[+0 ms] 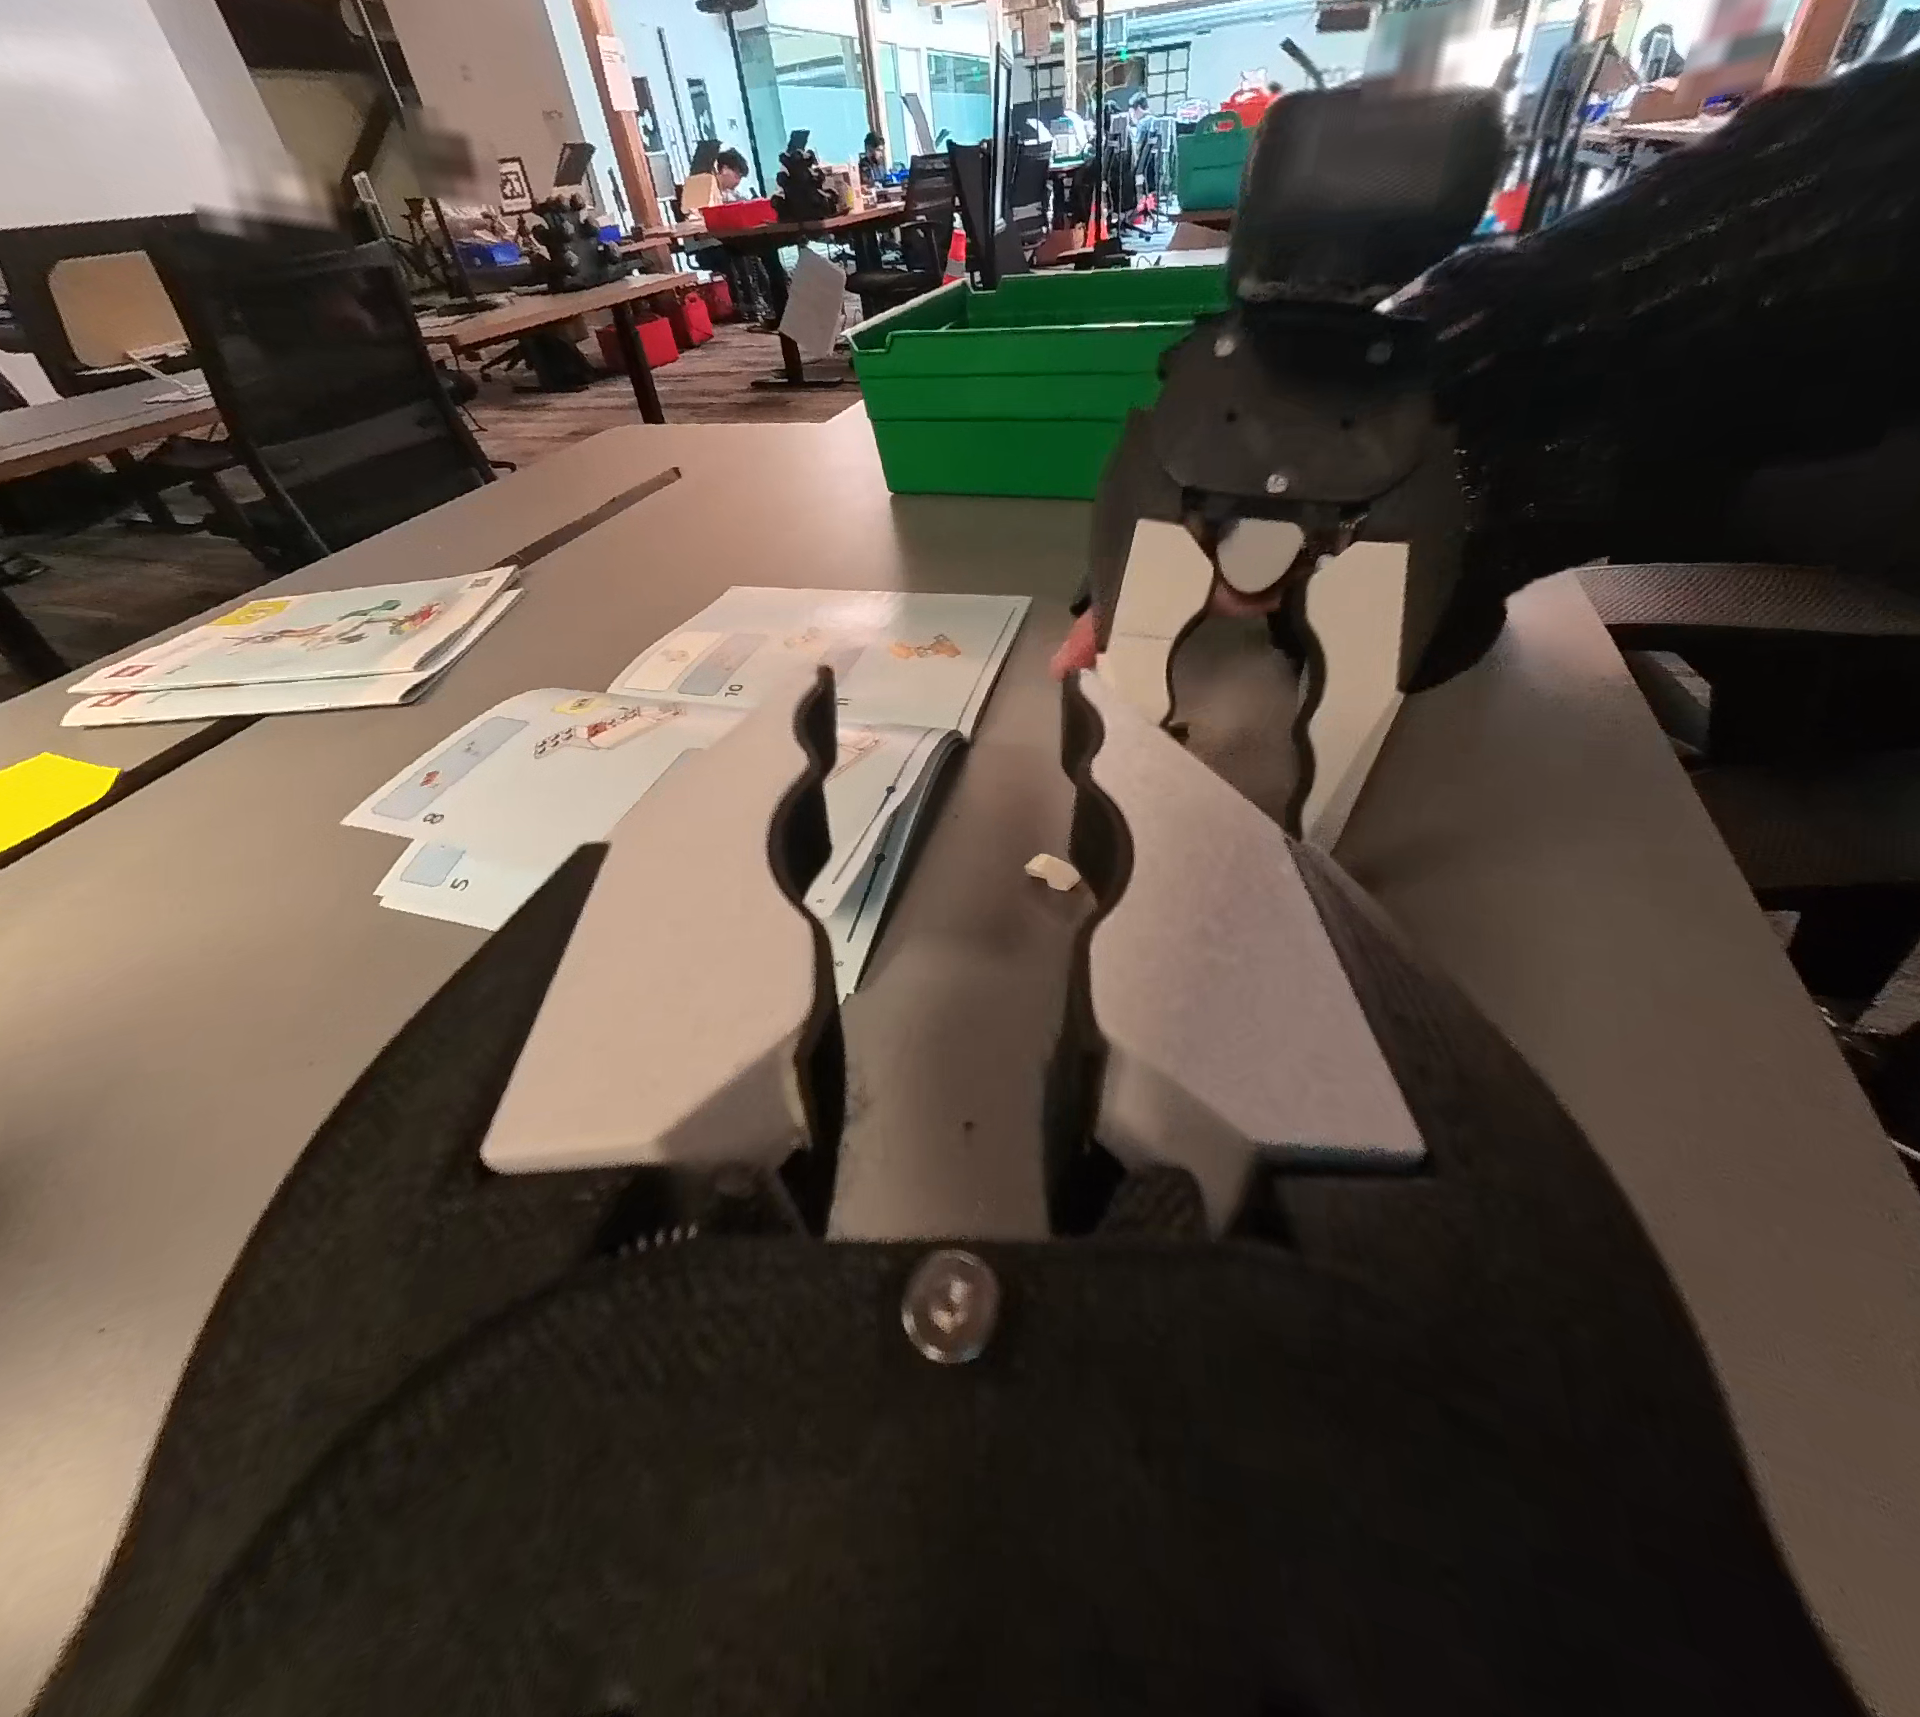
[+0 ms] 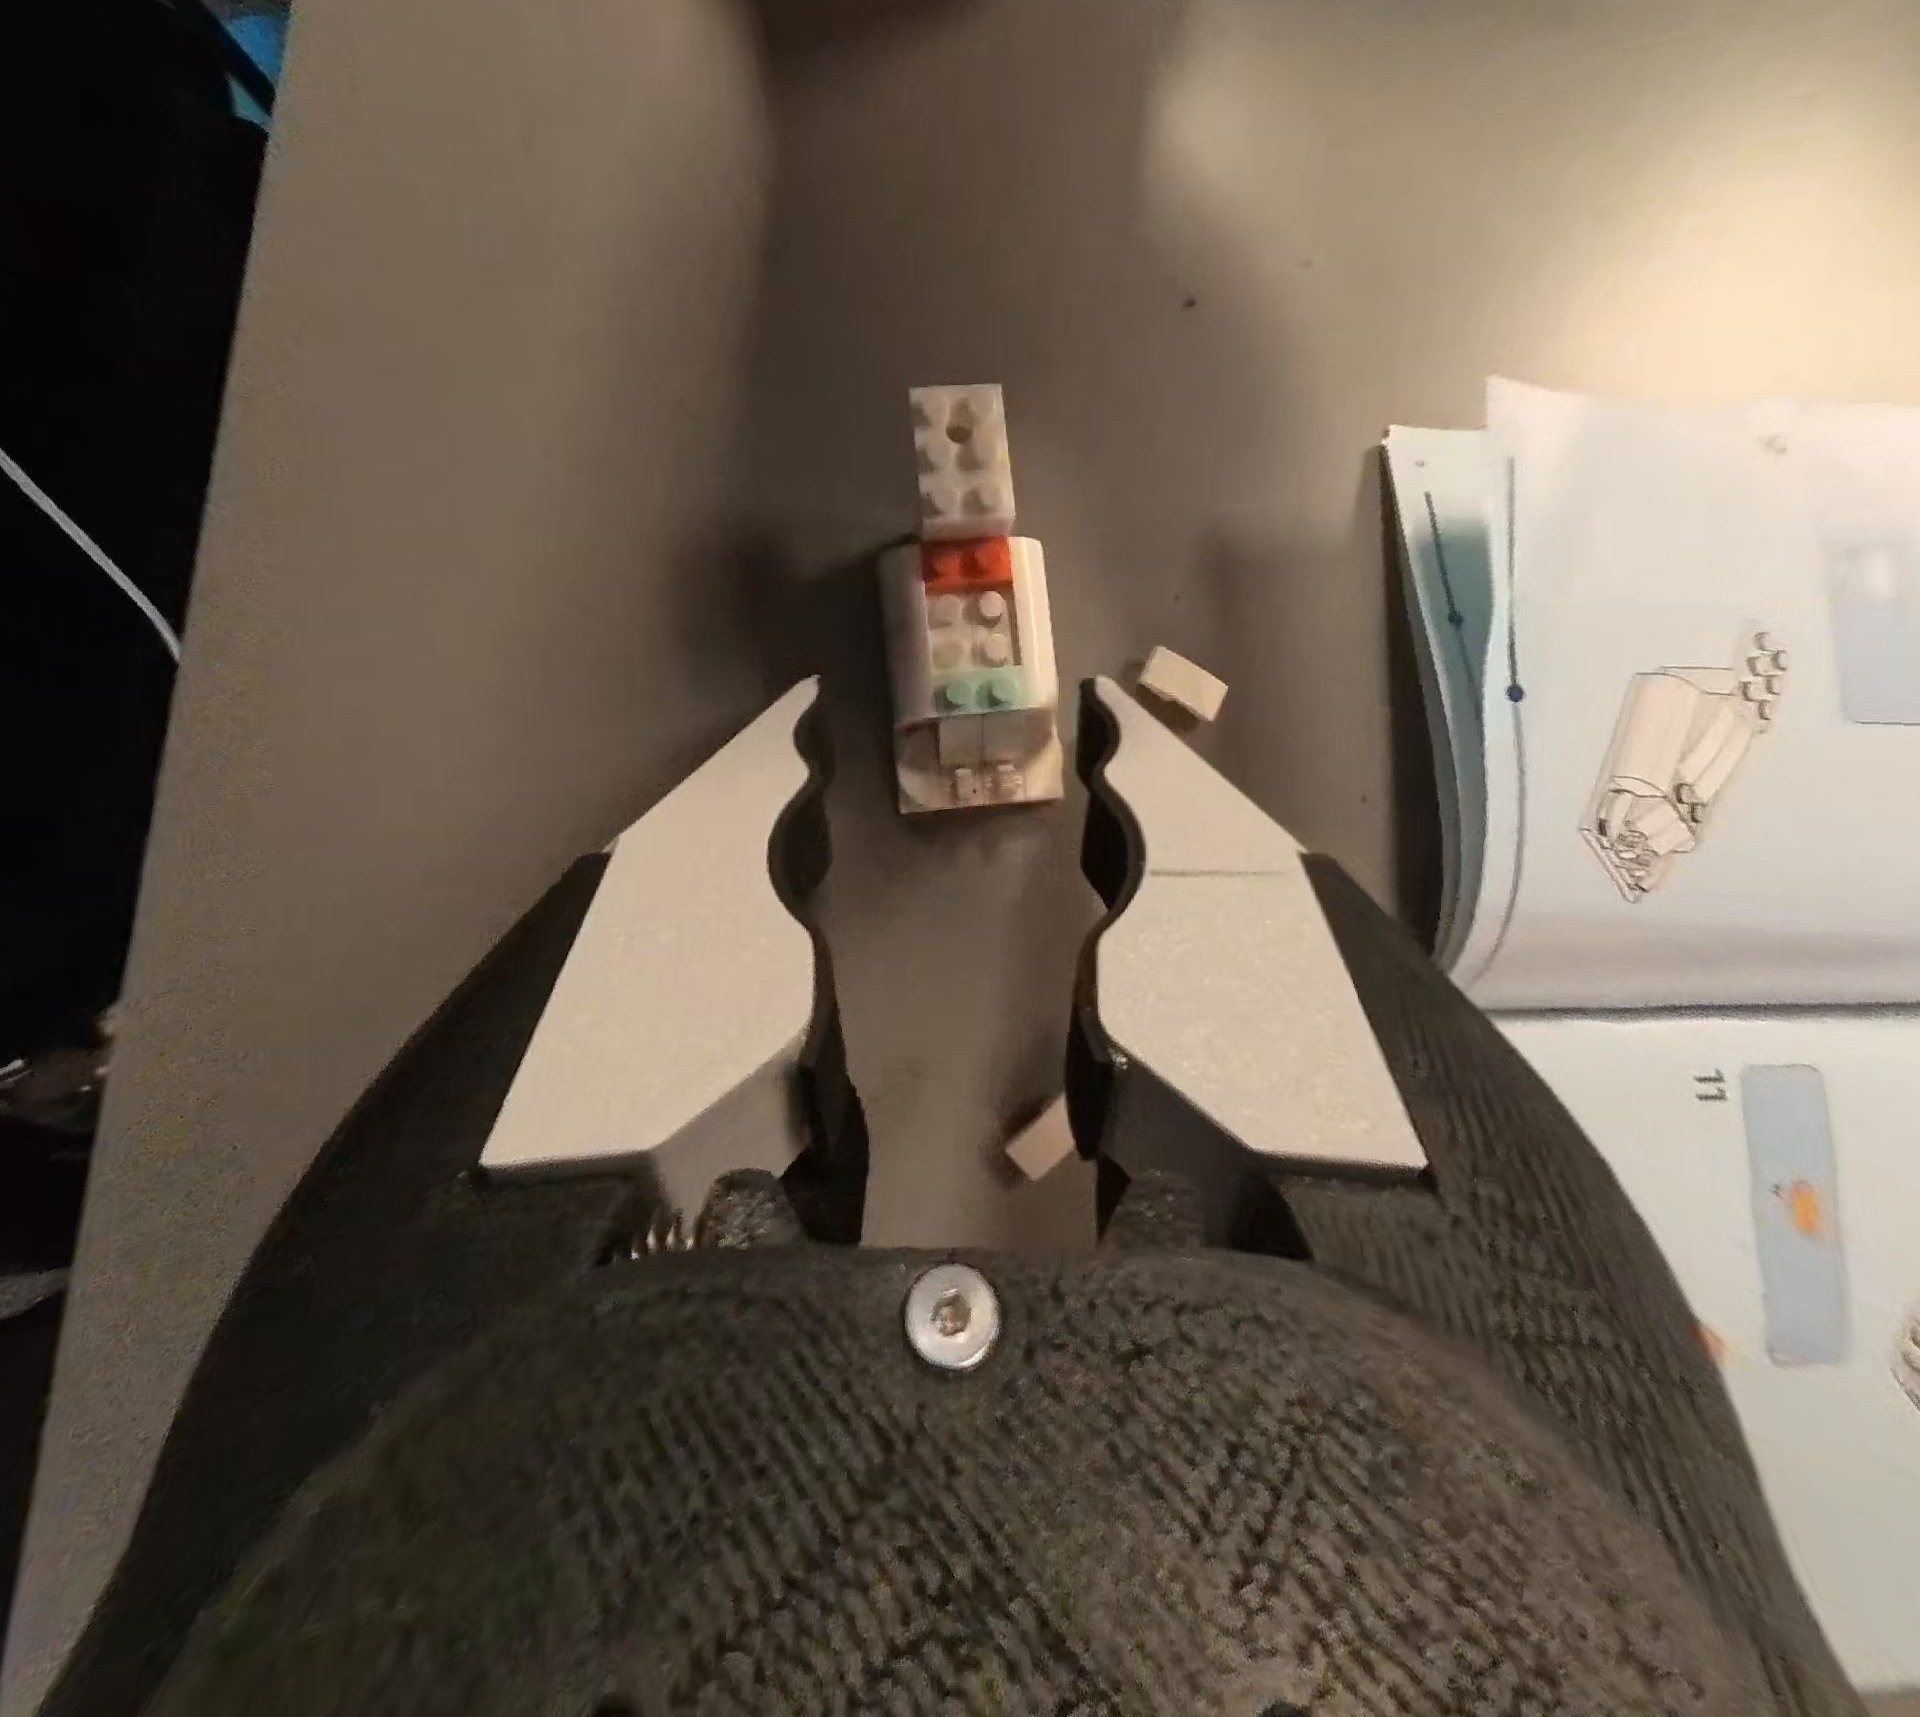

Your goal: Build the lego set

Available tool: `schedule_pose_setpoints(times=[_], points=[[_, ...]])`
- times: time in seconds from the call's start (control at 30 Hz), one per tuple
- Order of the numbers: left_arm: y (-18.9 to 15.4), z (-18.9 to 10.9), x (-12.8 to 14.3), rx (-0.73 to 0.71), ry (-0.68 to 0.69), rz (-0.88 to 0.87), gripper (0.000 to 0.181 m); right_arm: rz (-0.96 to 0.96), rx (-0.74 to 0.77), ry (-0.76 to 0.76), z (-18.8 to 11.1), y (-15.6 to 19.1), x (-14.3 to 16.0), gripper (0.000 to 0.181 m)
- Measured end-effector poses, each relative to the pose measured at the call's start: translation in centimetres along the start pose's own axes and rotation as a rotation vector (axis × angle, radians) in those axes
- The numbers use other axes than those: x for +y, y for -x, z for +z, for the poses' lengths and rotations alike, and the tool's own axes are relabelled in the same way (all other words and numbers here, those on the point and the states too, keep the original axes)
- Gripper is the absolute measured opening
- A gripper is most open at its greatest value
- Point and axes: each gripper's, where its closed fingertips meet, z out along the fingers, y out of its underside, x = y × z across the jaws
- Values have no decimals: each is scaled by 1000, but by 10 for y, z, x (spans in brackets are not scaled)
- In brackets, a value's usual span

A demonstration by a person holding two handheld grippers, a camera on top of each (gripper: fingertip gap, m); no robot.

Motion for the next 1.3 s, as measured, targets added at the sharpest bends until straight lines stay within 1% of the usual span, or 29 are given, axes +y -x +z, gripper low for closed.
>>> schedule_pose_setpoints(times=[0.1,0.2,0.27,0.33,0.4,0.5,0.53,0.63,0.77,0.8,0.87,1.0,1.03,1.17,1.3], points=[[-6,2,3,41,15,2,45,-1,-5,-16,3,-2,-1,32],[-24,6,8,152,35,8,65,64,-13,-71,1,-7,-7,31],[-26,11,18,159,91,-1,79,94,2,-152,-6,-12,-16,31],[-29,13,26,170,134,-19,85,110,20,-229,-16,-16,-26,31],[-34,14,29,207,156,-59,81,105,36,-298,-26,-18,-37,31],[-41,11,30,269,171,-108,59,77,63,-332,-35,-19,-46,31],[-44,11,32,296,180,-128,56,64,71,-327,-37,-19,-47,31],[-54,12,37,364,216,-186,56,58,73,-342,-41,-15,-54,31],[-59,12,36,371,211,-157,55,46,61,-351,-40,-9,-65,32],[-61,12,36,380,208,-156,54,44,58,-351,-40,-8,-68,31],[-65,10,32,402,186,-153,45,36,59,-344,-39,-8,-70,31],[-68,10,28,417,162,-171,43,27,54,-332,-37,-8,-72,31],[-68,9,27,422,157,-177,39,17,56,-320,-36,-8,-71,31],[-66,11,27,401,154,-170,38,-5,72,-309,-37,-9,-70,31],[-55,12,34,343,199,-177,37,-67,146,-292,-46,-17,-62,33]])
